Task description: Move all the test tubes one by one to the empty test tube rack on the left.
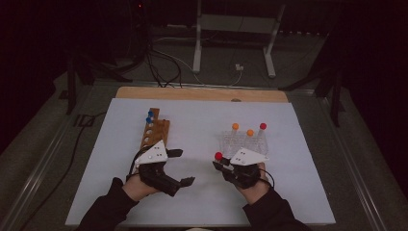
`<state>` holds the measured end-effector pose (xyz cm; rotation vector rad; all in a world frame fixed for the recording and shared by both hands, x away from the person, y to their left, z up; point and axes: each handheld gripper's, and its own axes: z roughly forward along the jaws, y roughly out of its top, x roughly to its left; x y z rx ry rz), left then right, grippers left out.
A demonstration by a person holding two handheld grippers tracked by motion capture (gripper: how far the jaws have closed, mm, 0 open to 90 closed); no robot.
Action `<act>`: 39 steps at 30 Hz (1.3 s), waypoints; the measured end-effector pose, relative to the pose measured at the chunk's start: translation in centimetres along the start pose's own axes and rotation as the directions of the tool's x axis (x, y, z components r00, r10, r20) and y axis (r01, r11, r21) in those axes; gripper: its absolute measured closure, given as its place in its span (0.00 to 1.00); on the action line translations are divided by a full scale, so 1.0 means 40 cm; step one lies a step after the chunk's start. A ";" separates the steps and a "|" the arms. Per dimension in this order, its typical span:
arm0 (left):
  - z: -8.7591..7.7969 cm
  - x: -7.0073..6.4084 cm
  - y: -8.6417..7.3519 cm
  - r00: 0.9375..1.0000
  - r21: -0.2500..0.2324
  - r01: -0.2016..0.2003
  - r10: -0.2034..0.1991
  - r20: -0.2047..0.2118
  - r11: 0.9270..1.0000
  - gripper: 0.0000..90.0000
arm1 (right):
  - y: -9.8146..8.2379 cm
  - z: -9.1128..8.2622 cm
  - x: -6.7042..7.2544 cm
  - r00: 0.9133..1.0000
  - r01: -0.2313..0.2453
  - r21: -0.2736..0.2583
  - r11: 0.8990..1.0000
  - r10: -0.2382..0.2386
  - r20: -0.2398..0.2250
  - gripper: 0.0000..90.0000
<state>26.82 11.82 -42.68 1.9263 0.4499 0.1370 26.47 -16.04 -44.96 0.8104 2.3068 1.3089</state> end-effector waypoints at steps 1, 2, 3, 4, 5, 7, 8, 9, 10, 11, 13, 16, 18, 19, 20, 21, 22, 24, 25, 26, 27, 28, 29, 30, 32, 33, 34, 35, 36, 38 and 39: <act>0.003 -0.002 0.003 1.000 -0.005 0.001 -0.001 0.001 1.000 0.05 | 0.000 0.003 0.005 1.000 0.002 0.002 1.000 -0.002 -0.006 0.82; 0.006 -0.003 0.007 1.000 -0.010 0.000 0.001 0.011 1.000 0.06 | 0.000 0.005 0.008 1.000 0.005 0.005 1.000 -0.005 -0.011 0.82; 0.010 -0.004 0.010 1.000 -0.018 -0.003 0.003 0.015 1.000 0.07 | 0.000 0.007 0.012 1.000 0.008 0.006 1.000 -0.008 -0.016 0.82; 0.013 -0.006 0.014 1.000 -0.024 -0.006 0.006 0.012 1.000 0.09 | 0.000 0.008 0.015 1.000 0.009 0.008 1.000 -0.009 -0.021 0.82; 0.017 -0.007 0.017 1.000 -0.030 -0.007 0.007 0.016 1.000 0.11 | 0.000 0.010 0.019 1.000 0.011 0.009 1.000 -0.011 -0.025 0.82; 0.025 -0.009 0.024 1.000 -0.040 -0.010 0.010 0.016 0.999 0.18 | 0.000 0.013 0.026 0.999 0.018 0.013 1.000 -0.018 -0.036 0.82; 0.030 -0.009 0.027 1.000 -0.039 -0.011 0.011 0.013 0.999 0.18 | -0.001 0.015 0.029 0.999 0.018 0.016 1.000 -0.017 -0.040 0.82; 0.036 -0.009 0.029 1.000 -0.039 -0.016 0.017 0.012 0.999 0.20 | -0.001 0.016 0.032 0.999 0.019 0.017 1.000 -0.018 -0.046 0.82; 0.041 -0.010 0.031 1.000 -0.037 -0.025 0.025 0.010 0.999 0.23 | -0.001 0.017 0.034 0.998 0.020 0.018 1.000 -0.019 -0.052 0.82; 0.047 -0.010 0.033 1.000 -0.037 -0.025 0.025 0.005 0.999 0.25 | 0.000 0.018 0.036 0.998 0.026 0.018 0.999 -0.025 -0.054 0.82; 0.059 -0.009 0.036 1.000 -0.037 -0.027 0.027 0.002 0.999 0.29 | 0.001 0.019 0.039 0.998 0.025 0.017 1.000 -0.024 -0.060 0.82; 0.079 -0.011 0.040 0.999 -0.030 -0.035 0.035 0.007 0.999 0.39 | 0.001 0.018 0.041 0.998 0.023 0.017 1.000 -0.022 -0.065 0.82; 0.092 -0.012 0.042 0.999 -0.024 -0.040 0.040 0.017 0.999 0.44 | 0.001 0.018 0.042 0.998 0.025 0.017 1.000 -0.024 -0.066 0.82; 0.098 -0.012 0.043 0.999 -0.019 -0.043 0.043 0.011 0.999 0.47 | 0.001 0.017 0.041 0.997 0.024 0.016 1.000 -0.023 -0.067 0.82; 0.104 -0.013 0.043 0.999 -0.013 -0.047 0.047 0.009 0.999 0.50 | 0.001 0.017 0.041 0.997 0.019 0.016 1.000 -0.018 -0.070 0.82; 0.109 -0.015 0.043 0.999 -0.010 -0.051 0.051 0.011 0.999 0.52 | 0.002 0.016 0.042 0.997 0.022 0.016 1.000 -0.021 -0.069 0.82; 0.114 -0.015 0.043 0.998 -0.004 -0.061 0.061 0.007 0.998 0.54 | 0.002 0.015 0.042 0.997 0.025 0.015 1.000 -0.023 -0.069 0.82; 0.122 -0.018 0.042 0.997 0.006 -0.076 0.076 0.001 0.997 0.59 | 0.002 0.015 0.042 0.997 0.026 0.015 1.000 -0.024 -0.070 0.82; 0.125 -0.020 0.042 0.996 0.011 -0.085 0.085 -0.005 0.996 0.62 | 0.002 0.015 0.042 0.997 0.022 0.016 1.000 -0.021 -0.071 0.82; 0.129 -0.022 0.042 0.995 0.014 -0.094 0.094 -0.012 0.995 0.64 | 0.001 0.015 0.041 0.997 0.019 0.015 1.000 -0.018 -0.072 0.82; 0.131 -0.023 0.042 0.994 0.018 -0.103 0.103 -0.017 0.995 0.66 | 0.001 0.014 0.041 0.997 0.021 0.015 1.000 -0.020 -0.071 0.82; 0.133 -0.024 0.043 0.994 0.019 -0.108 0.108 -0.019 0.994 0.68 | 0.001 0.014 0.040 0.997 0.021 0.015 1.000 -0.020 -0.070 0.82; 0.134 -0.023 0.044 0.993 0.018 -0.113 0.113 -0.024 0.993 0.70 | 0.001 0.014 0.039 0.997 0.019 0.015 1.000 -0.018 -0.071 0.82; 0.134 -0.023 0.045 0.993 0.017 -0.112 0.113 -0.027 0.994 0.72 | 0.001 0.014 0.039 0.997 0.017 0.014 1.000 -0.016 -0.069 0.82; 0.134 -0.023 0.046 0.992 0.011 -0.120 0.120 -0.026 0.993 0.77 | 0.001 0.014 0.040 0.997 0.017 0.014 1.000 -0.016 -0.070 0.82; 0.134 -0.023 0.047 0.992 0.009 -0.124 0.125 -0.029 0.992 0.78 | 0.002 0.014 0.040 0.998 0.017 0.012 1.000 -0.016 -0.068 0.82; 0.135 -0.024 0.047 0.991 0.011 -0.128 0.128 -0.032 0.992 0.79 | 0.002 0.014 0.038 0.998 0.015 0.010 1.000 -0.014 -0.069 0.82; 0.135 -0.024 0.048 0.991 0.010 -0.128 0.128 -0.035 0.992 0.79 | 0.002 0.014 0.037 0.997 0.010 0.011 1.000 -0.010 -0.072 0.82; 0.134 -0.024 0.049 0.992 0.008 -0.124 0.124 -0.032 0.992 0.79 | 0.001 0.014 0.036 0.997 0.005 0.007 1.000 -0.004 -0.072 0.82; 0.131 -0.022 0.053 0.992 0.008 -0.122 0.122 -0.035 0.992 0.79 | 0.001 0.012 0.035 0.997 0.006 0.003 1.000 -0.006 -0.074 0.78; 0.126 -0.019 0.057 0.992 0.007 -0.119 0.119 -0.039 0.993 0.79 | 0.001 0.013 0.036 0.998 0.008 0.007 1.000 -0.007 -0.068 0.74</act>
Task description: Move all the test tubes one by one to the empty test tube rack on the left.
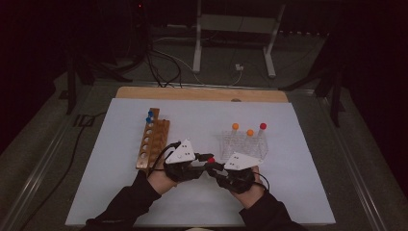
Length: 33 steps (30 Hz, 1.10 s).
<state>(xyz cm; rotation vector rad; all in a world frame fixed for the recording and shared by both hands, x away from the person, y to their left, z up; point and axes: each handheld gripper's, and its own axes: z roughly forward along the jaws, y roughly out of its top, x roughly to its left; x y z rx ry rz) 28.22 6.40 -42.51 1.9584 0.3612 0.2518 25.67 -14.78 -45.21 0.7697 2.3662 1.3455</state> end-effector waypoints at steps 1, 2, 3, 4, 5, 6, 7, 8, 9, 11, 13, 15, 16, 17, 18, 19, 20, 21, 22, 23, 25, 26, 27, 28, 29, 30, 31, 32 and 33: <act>-0.005 0.005 0.003 1.000 -0.005 0.006 -0.007 -0.004 1.000 0.79 | -0.001 0.000 0.000 1.000 0.001 -0.002 1.000 -0.001 0.005 0.71; -0.012 0.010 0.006 1.000 -0.009 0.009 -0.010 -0.014 1.000 0.79 | -0.002 0.000 -0.002 1.000 -0.003 -0.003 1.000 0.003 0.008 0.66; -0.018 0.015 0.009 1.000 -0.012 0.013 -0.013 -0.022 1.000 0.79 | -0.003 -0.001 -0.002 1.000 -0.008 -0.006 1.000 0.008 0.007 0.63; -0.023 0.019 0.012 0.999 -0.013 0.013 -0.014 -0.031 1.000 0.79 | -0.004 -0.002 -0.003 1.000 -0.011 -0.014 1.000 0.011 0.013 0.60; -0.029 0.023 0.014 0.999 -0.016 0.015 -0.015 -0.042 1.000 0.79 | -0.003 -0.004 -0.003 1.000 -0.010 -0.017 1.000 0.011 0.018 0.58; -0.035 0.029 0.016 0.999 -0.018 0.017 -0.017 -0.050 1.000 0.79 | -0.002 -0.006 -0.003 1.000 -0.010 -0.021 1.000 0.011 0.019 0.55; -0.041 0.034 0.018 0.998 -0.020 0.023 -0.024 -0.055 1.000 0.79 | -0.001 -0.008 -0.002 1.000 -0.011 -0.028 1.000 0.012 0.028 0.52; -0.047 0.039 0.020 0.998 -0.020 0.029 -0.030 -0.061 0.999 0.79 | 0.000 -0.010 -0.003 0.999 -0.013 -0.034 0.999 0.014 0.031 0.49; -0.053 0.045 0.021 0.997 -0.019 0.029 -0.030 -0.070 0.999 0.79 | 0.001 -0.013 -0.004 0.999 -0.017 -0.040 0.999 0.018 0.033 0.45; -0.066 0.055 0.024 0.996 -0.030 0.036 -0.038 -0.081 0.999 0.79 | 0.002 -0.019 -0.005 0.999 -0.018 -0.056 0.998 0.021 0.037 0.38; -0.078 0.064 0.026 0.994 -0.044 0.043 -0.047 -0.097 0.998 0.79 | 0.003 -0.024 -0.008 0.999 -0.027 -0.074 0.997 0.030 0.039 0.29; -0.088 0.071 0.028 0.993 -0.050 0.043 -0.049 -0.108 0.998 0.79 | 0.004 -0.027 -0.010 0.999 -0.030 -0.080 0.996 0.034 0.043 0.21; -0.094 0.074 0.030 0.992 -0.053 0.042 -0.048 -0.115 0.998 0.79 | 0.004 -0.029 -0.010 0.998 -0.032 -0.086 0.996 0.036 0.048 0.19; -0.101 0.077 0.032 0.991 -0.055 0.037 -0.044 -0.127 0.998 0.79 | 0.003 -0.030 -0.012 0.998 -0.035 -0.089 0.995 0.040 0.052 0.15; -0.108 0.082 0.034 0.990 -0.058 0.039 -0.047 -0.135 0.998 0.79 | 0.003 -0.031 -0.013 0.998 -0.038 -0.088 0.995 0.043 0.055 0.13; -0.117 0.087 0.037 0.988 -0.062 0.042 -0.050 -0.144 0.997 0.79 | 0.003 -0.032 -0.014 0.997 -0.040 -0.088 0.995 0.046 0.062 0.11; -0.126 0.093 0.040 0.987 -0.063 0.040 -0.049 -0.154 0.997 0.79 | 0.002 -0.033 -0.015 0.997 -0.047 -0.090 0.995 0.053 0.061 0.08; -0.136 0.097 0.041 0.984 -0.067 0.040 -0.051 -0.170 0.997 0.79 | 0.002 -0.034 -0.016 0.996 -0.051 -0.090 0.995 0.057 0.062 0.04; -0.146 0.104 0.043 0.982 -0.069 0.040 -0.052 -0.182 0.997 0.79 | 0.002 -0.035 -0.017 0.996 -0.052 -0.089 0.995 0.058 0.066 0.03; -0.156 0.110 0.044 0.980 -0.073 0.048 -0.061 -0.190 0.996 0.79 | 0.001 -0.037 -0.019 0.996 -0.055 -0.094 0.994 0.061 0.067 0.02; -0.176 0.122 0.045 0.974 -0.082 0.057 -0.073 -0.216 0.995 0.79 | 0.000 -0.039 -0.024 0.996 -0.066 -0.096 0.993 0.071 0.047 0.00; -0.185 0.129 0.046 0.971 -0.081 0.057 -0.074 -0.228 0.995 0.79 | -0.001 -0.041 -0.026 0.997 -0.065 -0.100 0.993 0.070 0.044 0.00; -0.195 0.134 0.047 0.966 -0.083 0.054 -0.073 -0.246 0.995 0.79 | -0.001 -0.043 -0.028 0.997 -0.066 -0.103 0.992 0.071 0.041 0.00; -0.204 0.141 0.047 0.963 -0.087 0.061 -0.081 -0.256 0.994 0.79 | -0.001 -0.044 -0.030 0.997 -0.067 -0.105 0.992 0.072 0.040 0.00; -0.213 0.147 0.047 0.960 -0.091 0.064 -0.086 -0.265 0.994 0.79 | -0.001 -0.044 -0.031 0.997 -0.067 -0.104 0.992 0.071 0.043 0.00; -0.222 0.153 0.046 0.957 -0.094 0.067 -0.090 -0.277 0.993 0.79 | -0.001 -0.045 -0.033 0.997 -0.072 -0.108 0.992 0.076 0.034 0.00; -0.228 0.160 0.044 0.953 -0.095 0.070 -0.094 -0.287 0.993 0.79 | -0.001 -0.046 -0.033 0.997 -0.071 -0.108 0.992 0.075 0.034 0.00; -0.235 0.167 0.042 0.949 -0.096 0.075 -0.100 -0.297 0.993 0.79 | -0.001 -0.046 -0.031 0.997 -0.066 -0.106 0.992 0.070 0.039 0.00; -0.242 0.174 0.040 0.945 -0.098 0.079 -0.106 -0.310 0.992 0.79 | -0.001 -0.046 -0.030 0.997 -0.061 -0.106 0.992 0.065 0.039 0.00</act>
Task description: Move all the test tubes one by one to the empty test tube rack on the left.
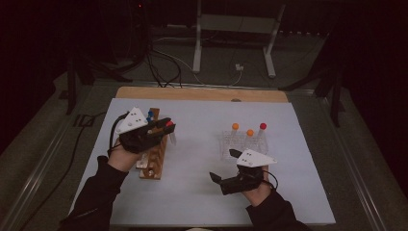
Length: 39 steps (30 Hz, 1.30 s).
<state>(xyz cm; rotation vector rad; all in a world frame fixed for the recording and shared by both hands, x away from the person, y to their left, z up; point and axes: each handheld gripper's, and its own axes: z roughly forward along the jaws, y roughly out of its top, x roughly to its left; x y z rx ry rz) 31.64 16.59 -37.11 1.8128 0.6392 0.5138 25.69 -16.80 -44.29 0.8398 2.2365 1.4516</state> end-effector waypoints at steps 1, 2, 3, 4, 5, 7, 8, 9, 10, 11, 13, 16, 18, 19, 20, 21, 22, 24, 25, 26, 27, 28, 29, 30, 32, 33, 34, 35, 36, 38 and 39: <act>-0.004 0.009 -0.002 1.000 0.001 0.009 -0.009 -0.010 1.000 0.79 | 0.000 -0.001 0.001 1.000 0.000 -0.003 1.000 0.000 -0.001 0.00; -0.009 0.017 -0.004 1.000 -0.001 0.013 -0.013 -0.024 1.000 0.79 | 0.000 -0.001 0.001 1.000 0.000 -0.003 1.000 0.000 -0.004 0.00; -0.013 0.026 -0.006 0.999 0.000 0.019 -0.019 -0.034 1.000 0.79 | 0.000 -0.001 0.001 1.000 0.001 -0.002 1.000 -0.001 -0.005 0.00; -0.016 0.034 -0.008 0.999 0.003 0.018 -0.017 -0.049 1.000 0.79 | 0.000 -0.002 0.001 1.000 0.000 -0.005 1.000 0.000 -0.005 0.00; -0.020 0.042 -0.010 0.997 0.003 0.019 -0.019 -0.069 1.000 0.79 | 0.000 -0.002 0.001 1.000 0.000 -0.005 1.000 0.000 -0.008 0.00; -0.027 0.059 -0.015 0.995 0.005 0.027 -0.026 -0.093 1.000 0.79 | -0.001 -0.001 -0.001 1.000 0.001 -0.007 1.000 -0.001 -0.007 0.00; -0.030 0.067 -0.018 0.994 0.004 0.031 -0.030 -0.105 1.000 0.79 | -0.001 -0.001 -0.002 1.000 -0.001 -0.006 1.000 0.001 -0.009 0.00; -0.032 0.075 -0.020 0.993 0.006 0.033 -0.032 -0.115 0.999 0.79 | -0.002 -0.001 -0.003 1.000 -0.002 -0.006 1.000 0.002 -0.008 0.00; -0.034 0.082 -0.023 0.991 0.006 0.035 -0.034 -0.127 0.999 0.79 | -0.002 -0.002 -0.002 1.000 0.000 -0.007 1.000 0.000 -0.008 0.00; -0.037 0.090 -0.026 0.990 0.005 0.039 -0.038 -0.137 0.999 0.79 | -0.002 -0.002 -0.002 1.000 0.002 -0.007 1.000 -0.002 -0.011 0.00; -0.042 0.106 -0.033 0.986 -0.003 0.053 -0.053 -0.157 0.999 0.79 | -0.001 -0.002 -0.002 1.000 0.000 -0.009 1.000 0.000 -0.012 0.00; -0.047 0.126 -0.042 0.979 -0.004 0.060 -0.059 -0.194 0.998 0.79 | -0.003 -0.001 -0.002 1.000 0.003 -0.006 1.000 -0.003 -0.014 0.00; -0.051 0.141 -0.050 0.974 -0.014 0.080 -0.082 -0.211 0.997 0.79 | -0.003 0.000 -0.002 1.000 0.000 -0.002 1.000 0.000 -0.016 0.00; -0.052 0.148 -0.055 0.972 -0.013 0.088 -0.089 -0.218 0.996 0.79 | -0.004 0.000 -0.002 1.000 -0.003 -0.001 1.000 0.003 -0.020 0.00; -0.052 0.154 -0.060 0.970 -0.014 0.096 -0.096 -0.222 0.995 0.79 | -0.004 0.001 -0.002 1.000 -0.004 -0.002 1.000 0.004 -0.022 0.00; -0.051 0.158 -0.065 0.968 -0.016 0.099 -0.100 -0.232 0.995 0.79 | -0.004 0.001 -0.001 1.000 0.001 -0.001 1.000 -0.001 -0.021 0.00; -0.049 0.163 -0.070 0.967 -0.013 0.107 -0.107 -0.233 0.994 0.79 | -0.004 0.001 -0.001 1.000 0.003 -0.001 1.000 -0.003 -0.021 0.00; -0.044 0.170 -0.079 0.964 -0.010 0.119 -0.118 -0.239 0.993 0.79 | -0.004 0.002 -0.002 1.000 0.000 0.001 1.000 0.000 -0.024 0.00; -0.040 0.173 -0.083 0.964 -0.004 0.123 -0.121 -0.236 0.992 0.79 | -0.004 0.002 -0.001 1.000 0.000 0.002 1.000 0.000 -0.023 0.00; -0.035 0.174 -0.087 0.964 -0.002 0.123 -0.119 -0.238 0.992 0.79 | -0.005 0.002 -0.001 1.000 0.001 0.002 1.000 -0.001 -0.024 0.00; -0.032 0.176 -0.092 0.964 0.006 0.127 -0.122 -0.235 0.992 0.79 | -0.005 0.002 0.000 1.000 0.003 0.002 1.000 -0.003 -0.025 0.00; -0.028 0.177 -0.097 0.964 0.011 0.134 -0.128 -0.231 0.991 0.79 | -0.005 0.002 0.000 1.000 0.003 0.002 1.000 -0.003 -0.024 0.00; -0.024 0.178 -0.101 0.964 0.017 0.136 -0.129 -0.234 0.990 0.79 | -0.005 0.002 -0.001 1.000 0.003 0.003 1.000 -0.003 -0.025 0.00; -0.019 0.179 -0.107 0.964 0.027 0.140 -0.130 -0.232 0.990 0.79 | -0.005 0.003 -0.001 1.000 0.002 0.003 1.000 -0.002 -0.028 0.00; -0.013 0.179 -0.113 0.964 0.037 0.144 -0.132 -0.230 0.989 0.79 | -0.006 0.002 0.000 1.000 0.005 0.003 1.000 -0.005 -0.027 0.00; -0.008 0.178 -0.116 0.965 0.048 0.143 -0.129 -0.228 0.989 0.79 | -0.006 0.002 0.000 1.000 0.005 0.004 1.000 -0.005 -0.029 0.00; -0.004 0.177 -0.119 0.966 0.053 0.143 -0.127 -0.227 0.988 0.79 | -0.006 0.002 -0.001 1.000 0.004 0.004 1.000 -0.004 -0.028 0.00; 0.001 0.175 -0.123 0.967 0.061 0.142 -0.125 -0.223 0.988 0.79 | -0.006 0.002 -0.001 1.000 0.001 0.004 1.000 -0.001 -0.029 0.00; 0.007 0.172 -0.126 0.968 0.074 0.135 -0.116 -0.225 0.988 0.79 | -0.006 0.002 -0.001 0.999 0.000 0.005 1.000 0.000 -0.032 0.00; 0.016 0.169 -0.132 0.969 0.097 0.125 -0.100 -0.227 0.987 0.79 | -0.006 0.001 0.000 1.000 0.005 0.004 1.000 -0.005 -0.029 0.00; 0.020 0.169 -0.136 0.969 0.103 0.126 -0.100 -0.227 0.987 0.79 | -0.006 0.002 -0.001 1.000 0.004 0.005 1.000 -0.004 -0.031 0.00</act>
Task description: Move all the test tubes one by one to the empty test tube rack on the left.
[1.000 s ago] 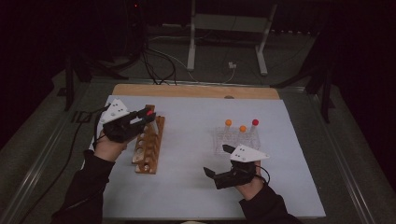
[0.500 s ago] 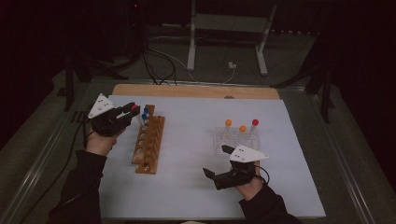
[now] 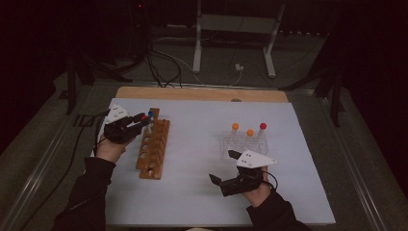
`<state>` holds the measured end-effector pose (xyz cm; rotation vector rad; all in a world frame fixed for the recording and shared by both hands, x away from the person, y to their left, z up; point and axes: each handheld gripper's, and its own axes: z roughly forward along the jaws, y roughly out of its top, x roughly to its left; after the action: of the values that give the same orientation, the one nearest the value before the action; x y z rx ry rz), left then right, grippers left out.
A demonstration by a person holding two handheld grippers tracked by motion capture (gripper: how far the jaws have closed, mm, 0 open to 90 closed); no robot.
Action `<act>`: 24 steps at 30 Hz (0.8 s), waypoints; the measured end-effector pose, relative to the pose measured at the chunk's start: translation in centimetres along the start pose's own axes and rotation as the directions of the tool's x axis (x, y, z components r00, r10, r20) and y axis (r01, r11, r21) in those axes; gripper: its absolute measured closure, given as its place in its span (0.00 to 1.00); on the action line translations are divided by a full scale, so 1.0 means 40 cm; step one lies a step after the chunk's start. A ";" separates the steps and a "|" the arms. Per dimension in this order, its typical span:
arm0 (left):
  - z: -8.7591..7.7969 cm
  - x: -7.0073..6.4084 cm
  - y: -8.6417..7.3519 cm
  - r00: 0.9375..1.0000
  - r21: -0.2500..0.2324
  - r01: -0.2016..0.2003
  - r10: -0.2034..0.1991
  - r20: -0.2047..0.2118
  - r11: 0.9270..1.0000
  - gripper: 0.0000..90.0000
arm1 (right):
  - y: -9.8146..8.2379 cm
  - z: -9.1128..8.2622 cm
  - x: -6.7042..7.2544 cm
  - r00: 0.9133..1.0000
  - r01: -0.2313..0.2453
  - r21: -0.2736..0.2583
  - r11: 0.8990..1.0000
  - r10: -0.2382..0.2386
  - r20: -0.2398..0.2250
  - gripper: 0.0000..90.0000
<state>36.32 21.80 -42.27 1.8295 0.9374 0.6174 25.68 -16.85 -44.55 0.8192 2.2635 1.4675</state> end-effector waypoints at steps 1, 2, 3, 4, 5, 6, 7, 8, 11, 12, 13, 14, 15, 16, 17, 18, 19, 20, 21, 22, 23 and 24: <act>0.004 -0.001 -0.004 1.000 0.008 -0.001 0.001 -0.001 1.000 0.79 | 0.000 0.000 0.000 1.000 -0.004 0.000 1.000 0.004 0.001 0.00; 0.007 -0.001 -0.006 1.000 0.013 -0.001 0.001 0.000 1.000 0.79 | 0.000 0.000 -0.001 1.000 -0.005 0.002 1.000 0.005 -0.002 0.00; 0.010 -0.001 -0.009 1.000 0.020 -0.003 0.003 0.000 1.000 0.79 | -0.001 0.000 0.000 1.000 -0.004 0.002 1.000 0.004 -0.002 0.00; 0.013 0.000 -0.012 1.000 0.026 -0.006 0.006 0.000 1.000 0.79 | -0.001 -0.001 0.000 1.000 -0.003 0.001 1.000 0.003 -0.001 0.00; 0.015 0.000 -0.014 1.000 0.029 -0.003 0.003 0.000 1.000 0.79 | -0.001 -0.001 -0.001 1.000 -0.003 0.002 1.000 0.003 -0.002 0.00; 0.016 0.001 -0.016 1.000 0.032 0.000 0.000 0.001 1.000 0.79 | 0.000 0.000 -0.001 1.000 -0.005 0.003 1.000 0.005 -0.001 0.00; 0.017 0.001 -0.018 1.000 0.035 0.000 0.000 0.001 0.999 0.79 | 0.000 -0.001 -0.002 1.000 -0.007 0.002 1.000 0.007 -0.001 0.00; 0.019 0.000 -0.019 1.000 0.041 -0.003 0.003 0.000 0.999 0.79 | 0.000 -0.001 -0.002 1.000 -0.006 0.001 1.000 0.006 -0.003 0.00; 0.024 -0.001 -0.024 1.000 0.051 -0.006 0.006 0.002 0.999 0.79 | 0.000 -0.002 -0.001 1.000 -0.004 0.000 1.000 0.004 -0.003 0.00; 0.026 -0.002 -0.026 1.000 0.056 -0.002 0.002 0.001 0.998 0.79 | 0.000 -0.002 -0.001 1.000 -0.005 0.000 1.000 0.005 -0.003 0.00; 0.029 -0.003 -0.029 1.000 0.059 -0.005 0.005 -0.003 0.998 0.79 | 0.000 -0.002 -0.001 1.000 -0.006 0.000 1.000 0.006 -0.004 0.00; 0.032 -0.005 -0.031 1.000 0.068 -0.010 0.010 -0.001 0.998 0.79 | 0.000 -0.003 -0.001 1.000 -0.005 -0.001 1.000 0.005 -0.003 0.00; 0.034 -0.005 -0.033 1.000 0.074 -0.014 0.014 0.000 0.997 0.79 | 0.000 -0.003 0.000 1.000 -0.004 -0.001 1.000 0.004 -0.002 0.00; 0.034 -0.006 -0.033 1.000 0.073 -0.010 0.010 -0.001 0.997 0.79 | 0.000 -0.003 -0.001 1.000 -0.004 -0.002 1.000 0.004 -0.002 0.00; 0.034 -0.006 -0.033 1.000 0.074 -0.010 0.010 -0.001 0.997 0.79 | 0.000 -0.003 -0.002 1.000 -0.006 -0.002 1.000 0.006 -0.004 0.00; 0.034 -0.007 -0.033 1.000 0.075 -0.013 0.013 -0.003 0.997 0.79 | 0.000 -0.003 -0.003 1.000 -0.007 0.000 1.000 0.007 -0.004 0.00; 0.035 -0.007 -0.033 1.000 0.076 -0.013 0.013 -0.001 0.997 0.79 | -0.001 -0.003 -0.003 1.000 -0.006 0.000 1.000 0.006 -0.005 0.00; 0.035 -0.006 -0.033 1.000 0.074 -0.013 0.013 0.001 0.997 0.79 | -0.001 -0.003 -0.002 1.000 -0.006 0.000 1.000 0.006 -0.005 0.00; 0.035 -0.006 -0.034 1.000 0.074 -0.013 0.013 0.003 0.997 0.79 | 0.000 -0.003 -0.001 1.000 -0.004 0.000 1.000 0.004 -0.006 0.00; 0.034 -0.005 -0.034 1.000 0.076 -0.012 0.012 0.004 0.997 0.79 | 0.000 -0.004 -0.001 1.000 -0.003 -0.001 1.000 0.003 -0.004 0.00; 0.033 -0.005 -0.033 1.000 0.079 -0.011 0.010 0.006 0.997 0.79 | 0.001 -0.004 -0.002 1.000 -0.005 -0.002 1.000 0.005 -0.005 0.00; 0.032 -0.004 -0.032 1.000 0.082 -0.013 0.013 0.006 0.997 0.78 | 0.001 -0.006 -0.003 1.000 -0.008 -0.003 1.000 0.008 -0.006 0.00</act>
<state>36.73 21.33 -43.98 1.9108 0.9605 0.5893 25.66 -17.08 -44.42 0.8245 2.2642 1.4782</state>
